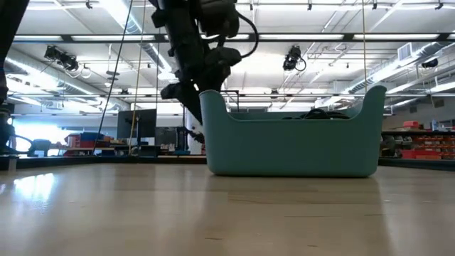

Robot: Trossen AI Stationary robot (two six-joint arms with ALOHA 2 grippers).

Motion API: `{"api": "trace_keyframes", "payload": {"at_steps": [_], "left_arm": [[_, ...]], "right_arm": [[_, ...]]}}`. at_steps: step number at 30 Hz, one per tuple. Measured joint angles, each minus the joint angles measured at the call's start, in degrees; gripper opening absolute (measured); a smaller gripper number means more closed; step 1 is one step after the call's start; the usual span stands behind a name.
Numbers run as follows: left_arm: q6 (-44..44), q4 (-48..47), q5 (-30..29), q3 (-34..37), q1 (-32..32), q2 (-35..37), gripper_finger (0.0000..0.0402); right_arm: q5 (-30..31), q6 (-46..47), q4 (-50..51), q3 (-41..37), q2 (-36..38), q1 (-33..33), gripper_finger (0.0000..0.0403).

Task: Pick and place USB-C Cables
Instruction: Adjust the green bin

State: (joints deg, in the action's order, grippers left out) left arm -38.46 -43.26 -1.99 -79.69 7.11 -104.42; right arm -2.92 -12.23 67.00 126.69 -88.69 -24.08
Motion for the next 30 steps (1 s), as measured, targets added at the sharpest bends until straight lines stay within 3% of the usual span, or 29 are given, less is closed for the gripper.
{"api": "trace_keyframes", "payload": {"at_steps": [9, 17, 30], "left_arm": [[-1.43, 0.43, 0.25, -0.01, 0.04, -1.40, 0.0157], [-2.84, 0.51, -0.36, -0.01, -1.13, -1.11, 0.0016], [-4.72, 0.34, -1.04, 0.10, -2.91, -0.90, 0.0003]], "right_arm": [[-0.11, -1.45, 0.36, 0.00, 0.79, 0.00, 0.0099], [-0.11, -1.90, 0.55, 0.00, 0.86, 0.00, 0.0099], [-0.13, -1.66, 1.45, 0.00, 0.86, -0.04, 0.0099]]}}
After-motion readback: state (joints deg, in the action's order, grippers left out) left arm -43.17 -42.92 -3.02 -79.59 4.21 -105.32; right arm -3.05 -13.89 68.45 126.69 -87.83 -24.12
